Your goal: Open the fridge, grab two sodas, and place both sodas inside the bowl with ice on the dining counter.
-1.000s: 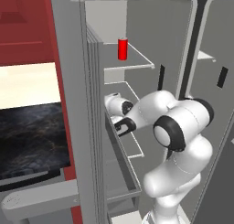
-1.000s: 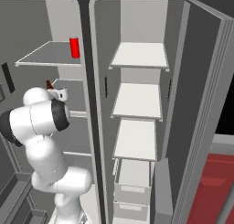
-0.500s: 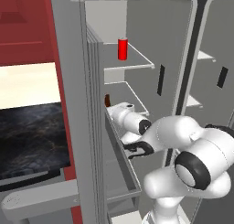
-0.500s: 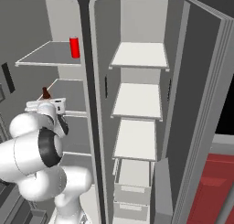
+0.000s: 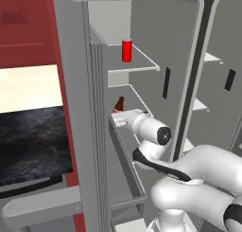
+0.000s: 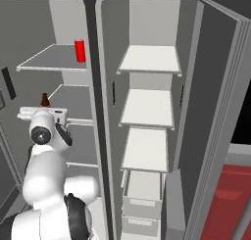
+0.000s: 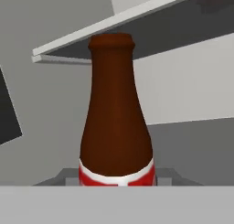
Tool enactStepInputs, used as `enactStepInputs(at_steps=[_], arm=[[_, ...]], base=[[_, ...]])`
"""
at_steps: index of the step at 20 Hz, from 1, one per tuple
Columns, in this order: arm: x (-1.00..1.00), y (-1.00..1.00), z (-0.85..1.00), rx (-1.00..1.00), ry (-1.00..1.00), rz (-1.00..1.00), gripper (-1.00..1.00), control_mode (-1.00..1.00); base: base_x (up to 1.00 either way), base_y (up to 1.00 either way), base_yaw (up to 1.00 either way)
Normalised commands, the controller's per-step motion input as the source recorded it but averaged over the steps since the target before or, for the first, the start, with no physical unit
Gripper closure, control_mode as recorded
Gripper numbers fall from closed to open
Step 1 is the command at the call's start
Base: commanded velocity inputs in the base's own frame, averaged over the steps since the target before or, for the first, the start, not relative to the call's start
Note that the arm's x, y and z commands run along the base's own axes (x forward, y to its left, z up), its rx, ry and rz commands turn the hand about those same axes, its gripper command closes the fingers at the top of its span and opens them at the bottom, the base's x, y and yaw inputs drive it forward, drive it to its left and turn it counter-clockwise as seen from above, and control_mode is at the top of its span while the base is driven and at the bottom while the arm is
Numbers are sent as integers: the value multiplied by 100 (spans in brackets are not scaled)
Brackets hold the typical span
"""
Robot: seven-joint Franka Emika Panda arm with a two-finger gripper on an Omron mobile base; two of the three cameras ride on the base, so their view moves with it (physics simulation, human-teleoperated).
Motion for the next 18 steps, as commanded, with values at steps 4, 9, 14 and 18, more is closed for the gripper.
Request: enactStepInputs(at_steps=[4,9,14,18], arm=[[-54,-24,83,0,30,-8,100,-100],[-49,-18,64,0,30,-8,100,-100],[-50,-4,27,0,27,-6,100,-100],[-87,-26,0,0,10,-1,100,-100]], base=[[0,0,0],[0,0,0],[0,0,0],[0,0,0]])
